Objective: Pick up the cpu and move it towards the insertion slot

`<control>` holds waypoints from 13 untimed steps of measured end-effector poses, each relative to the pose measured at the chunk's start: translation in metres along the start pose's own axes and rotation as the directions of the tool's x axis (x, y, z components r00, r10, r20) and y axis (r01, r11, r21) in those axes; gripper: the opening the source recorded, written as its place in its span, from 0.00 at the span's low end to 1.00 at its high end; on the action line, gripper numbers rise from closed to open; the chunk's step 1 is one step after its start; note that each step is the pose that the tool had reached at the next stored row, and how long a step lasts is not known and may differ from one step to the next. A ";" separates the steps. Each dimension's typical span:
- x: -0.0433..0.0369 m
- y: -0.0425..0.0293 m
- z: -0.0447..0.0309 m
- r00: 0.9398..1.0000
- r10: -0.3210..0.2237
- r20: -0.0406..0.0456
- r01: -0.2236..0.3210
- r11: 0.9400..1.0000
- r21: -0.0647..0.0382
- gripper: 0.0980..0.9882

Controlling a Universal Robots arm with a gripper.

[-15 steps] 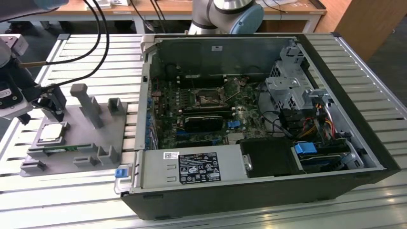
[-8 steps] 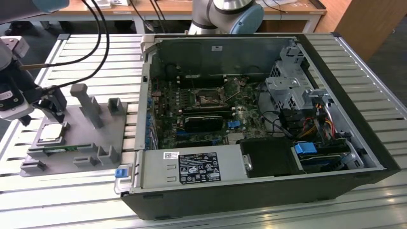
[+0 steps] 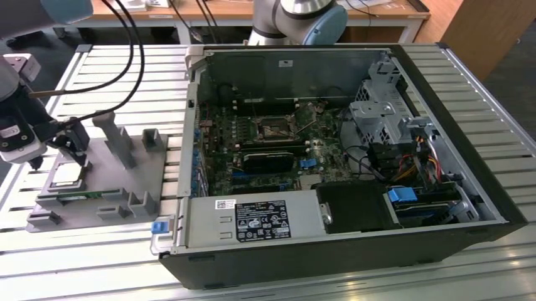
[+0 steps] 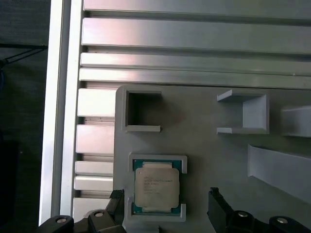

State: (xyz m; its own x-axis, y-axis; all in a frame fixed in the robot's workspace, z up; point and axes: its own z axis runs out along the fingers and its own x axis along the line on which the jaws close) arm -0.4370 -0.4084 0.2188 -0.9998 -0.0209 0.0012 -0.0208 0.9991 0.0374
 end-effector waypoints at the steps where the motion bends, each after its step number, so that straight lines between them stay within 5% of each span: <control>1: 0.0002 -0.0004 0.0015 1.000 0.000 0.000 0.000 1.000 0.000 0.76; 13: 0.0020 -0.0018 0.0192 1.000 -0.001 0.000 0.001 1.000 0.000 0.76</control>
State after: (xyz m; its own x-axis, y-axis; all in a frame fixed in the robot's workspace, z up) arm -0.4390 -0.4096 0.1996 -0.9998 -0.0218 0.0011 -0.0217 0.9991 0.0375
